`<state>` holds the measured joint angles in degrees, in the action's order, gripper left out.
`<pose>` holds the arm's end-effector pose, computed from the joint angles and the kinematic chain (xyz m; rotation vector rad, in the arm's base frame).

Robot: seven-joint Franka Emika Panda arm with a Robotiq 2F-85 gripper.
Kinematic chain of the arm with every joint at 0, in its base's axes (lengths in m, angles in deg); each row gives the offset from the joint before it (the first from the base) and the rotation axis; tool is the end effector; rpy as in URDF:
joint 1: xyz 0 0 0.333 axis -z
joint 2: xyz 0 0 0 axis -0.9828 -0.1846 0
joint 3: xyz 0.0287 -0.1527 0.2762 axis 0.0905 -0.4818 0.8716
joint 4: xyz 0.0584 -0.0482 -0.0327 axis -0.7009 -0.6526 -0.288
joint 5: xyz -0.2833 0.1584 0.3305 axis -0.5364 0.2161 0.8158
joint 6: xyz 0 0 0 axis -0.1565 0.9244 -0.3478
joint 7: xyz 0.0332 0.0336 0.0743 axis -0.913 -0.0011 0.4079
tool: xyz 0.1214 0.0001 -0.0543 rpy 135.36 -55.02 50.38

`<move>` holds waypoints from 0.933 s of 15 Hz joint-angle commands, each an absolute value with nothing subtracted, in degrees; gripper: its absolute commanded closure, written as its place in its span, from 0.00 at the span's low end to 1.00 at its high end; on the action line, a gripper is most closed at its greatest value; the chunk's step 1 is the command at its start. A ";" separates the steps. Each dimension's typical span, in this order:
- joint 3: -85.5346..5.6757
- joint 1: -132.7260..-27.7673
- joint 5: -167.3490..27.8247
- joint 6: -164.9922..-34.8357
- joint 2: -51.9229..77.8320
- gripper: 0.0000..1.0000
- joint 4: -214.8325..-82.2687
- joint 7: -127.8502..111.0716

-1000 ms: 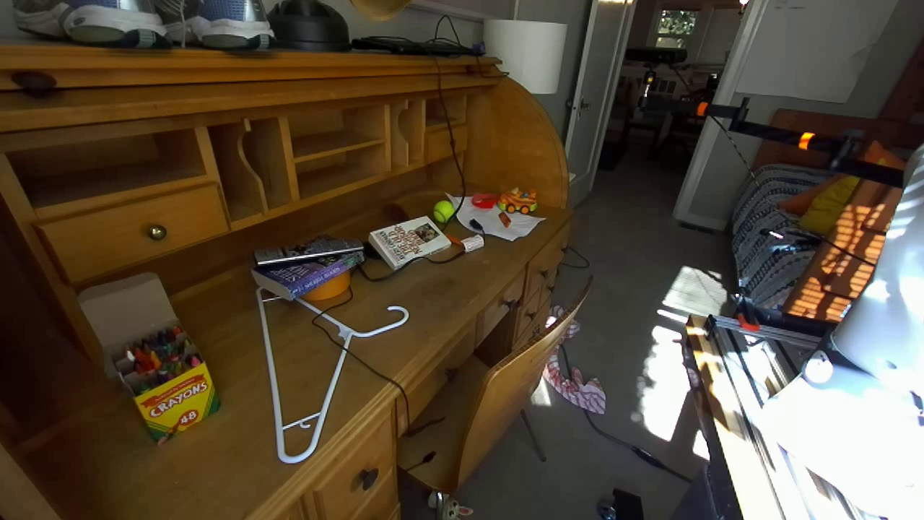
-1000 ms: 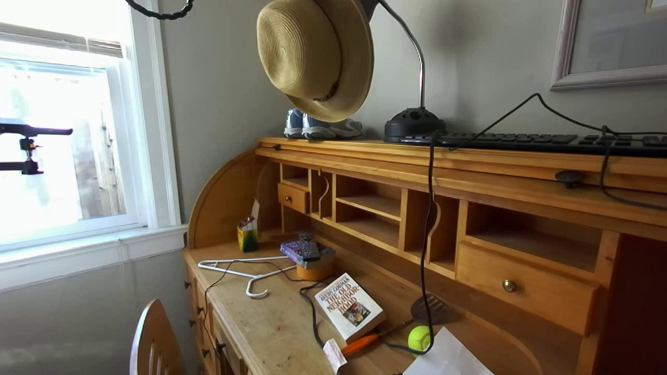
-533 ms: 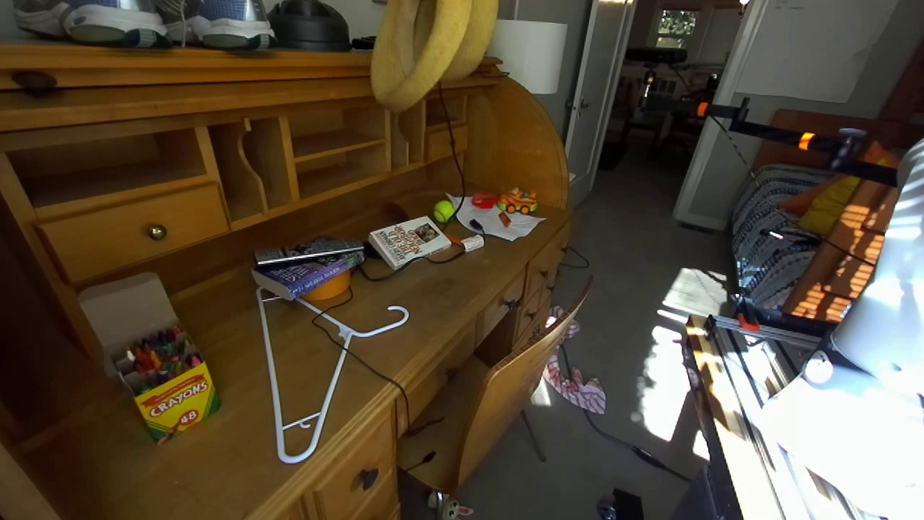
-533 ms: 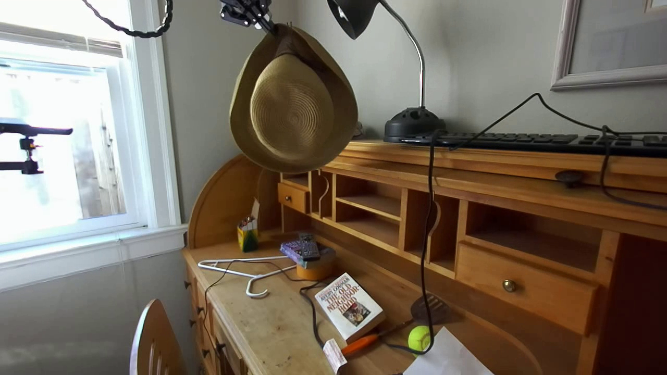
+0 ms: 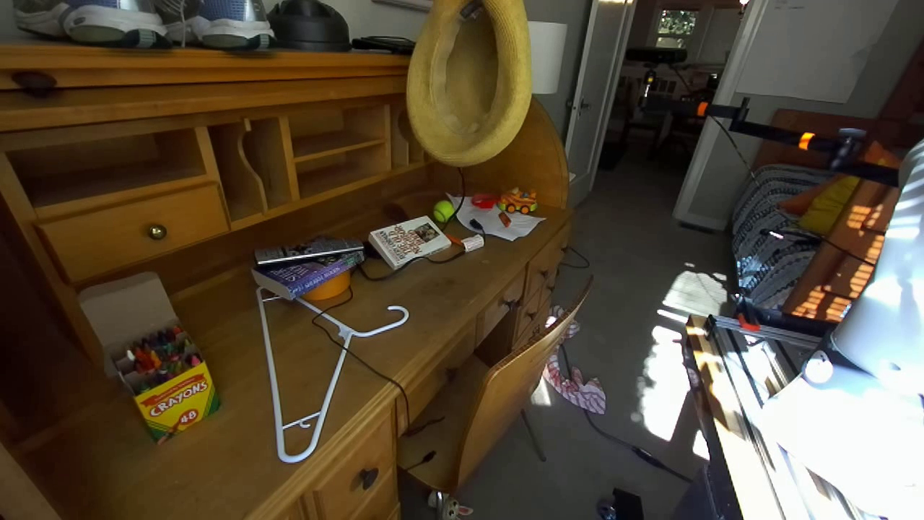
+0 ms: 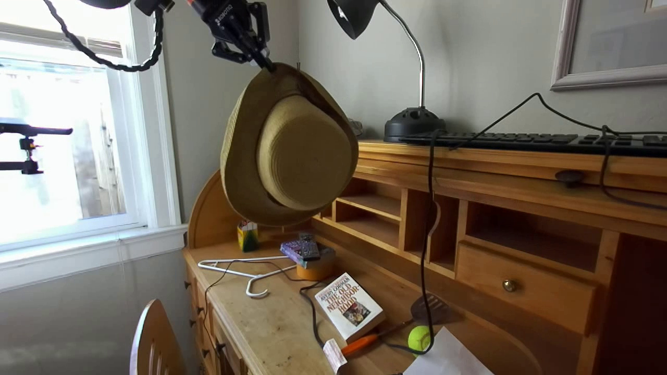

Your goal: Put the sun hat on the bottom half of the desk

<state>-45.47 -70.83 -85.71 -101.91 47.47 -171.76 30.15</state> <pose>0.5610 -0.2030 0.6316 2.4875 0.5406 0.6622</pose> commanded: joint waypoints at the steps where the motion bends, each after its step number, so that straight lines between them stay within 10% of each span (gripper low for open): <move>1: -45.56 -69.42 -93.31 -104.05 49.42 0.99 -177.63 29.97; 14: -46.16 -67.31 -99.96 -109.10 45.13 0.99 -180.59 24.11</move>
<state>-45.64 -67.85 -98.67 -109.26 47.13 -182.06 26.07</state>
